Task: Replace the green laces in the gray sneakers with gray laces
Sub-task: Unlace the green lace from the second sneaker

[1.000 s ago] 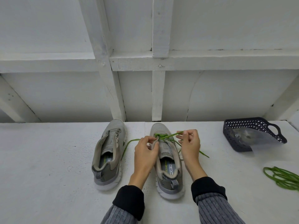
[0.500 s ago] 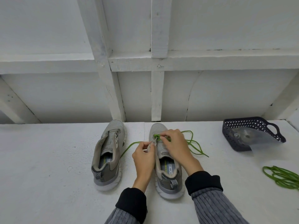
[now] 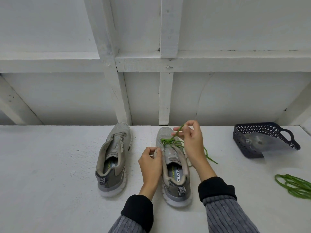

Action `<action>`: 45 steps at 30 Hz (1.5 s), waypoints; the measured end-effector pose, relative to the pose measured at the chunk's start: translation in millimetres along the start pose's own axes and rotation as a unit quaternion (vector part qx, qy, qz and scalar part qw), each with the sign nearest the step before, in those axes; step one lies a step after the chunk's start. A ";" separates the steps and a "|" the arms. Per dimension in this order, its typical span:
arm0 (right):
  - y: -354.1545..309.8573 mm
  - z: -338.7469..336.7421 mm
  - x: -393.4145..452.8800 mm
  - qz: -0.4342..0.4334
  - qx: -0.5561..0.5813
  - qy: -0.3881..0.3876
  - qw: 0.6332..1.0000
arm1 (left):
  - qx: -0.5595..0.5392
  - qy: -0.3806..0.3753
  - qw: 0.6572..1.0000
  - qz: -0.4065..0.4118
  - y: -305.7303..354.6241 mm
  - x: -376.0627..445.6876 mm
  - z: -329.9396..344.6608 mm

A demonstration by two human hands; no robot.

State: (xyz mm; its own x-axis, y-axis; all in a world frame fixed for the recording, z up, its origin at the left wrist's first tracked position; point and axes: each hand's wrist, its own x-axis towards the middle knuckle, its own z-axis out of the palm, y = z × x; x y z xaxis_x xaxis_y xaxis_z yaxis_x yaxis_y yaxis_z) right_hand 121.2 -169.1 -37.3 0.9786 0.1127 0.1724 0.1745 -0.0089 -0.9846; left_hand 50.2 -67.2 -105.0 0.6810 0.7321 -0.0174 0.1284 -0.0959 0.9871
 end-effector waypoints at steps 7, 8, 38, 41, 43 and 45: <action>12.7 -4.6 3.1 -0.052 -0.425 -0.170 0.888 | -0.002 -0.002 1.000 -0.005 0.4 -0.7 0.4; 18.1 -1.9 0.6 -0.053 -0.484 -0.192 0.852 | -0.003 -0.004 1.000 -0.004 0.6 -0.8 0.0; 44.6 -12.4 -23.1 0.040 -0.302 -0.002 0.953 | 0.062 -0.047 0.996 0.041 16.8 5.6 2.8; 48.7 -7.4 -24.3 0.102 -0.211 0.076 0.969 | 0.200 -0.123 0.964 0.127 29.2 13.8 5.3; 50.5 -5.0 -24.0 0.120 -0.181 0.100 0.971 | 0.302 -0.168 0.917 0.201 41.1 17.7 9.7; 51.1 -4.7 -23.9 0.120 -0.166 0.110 0.973 | 0.379 -0.202 0.874 0.229 48.9 21.0 14.5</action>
State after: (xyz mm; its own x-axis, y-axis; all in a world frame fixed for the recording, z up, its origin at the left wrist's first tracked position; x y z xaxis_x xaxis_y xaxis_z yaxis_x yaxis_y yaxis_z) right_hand 107.3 -176.9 -91.6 0.9888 -0.1475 -0.0229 -0.0715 -0.3335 -0.9400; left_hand 81.3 -66.3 -59.4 0.9652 0.2174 0.1456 0.1126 -0.8474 0.5189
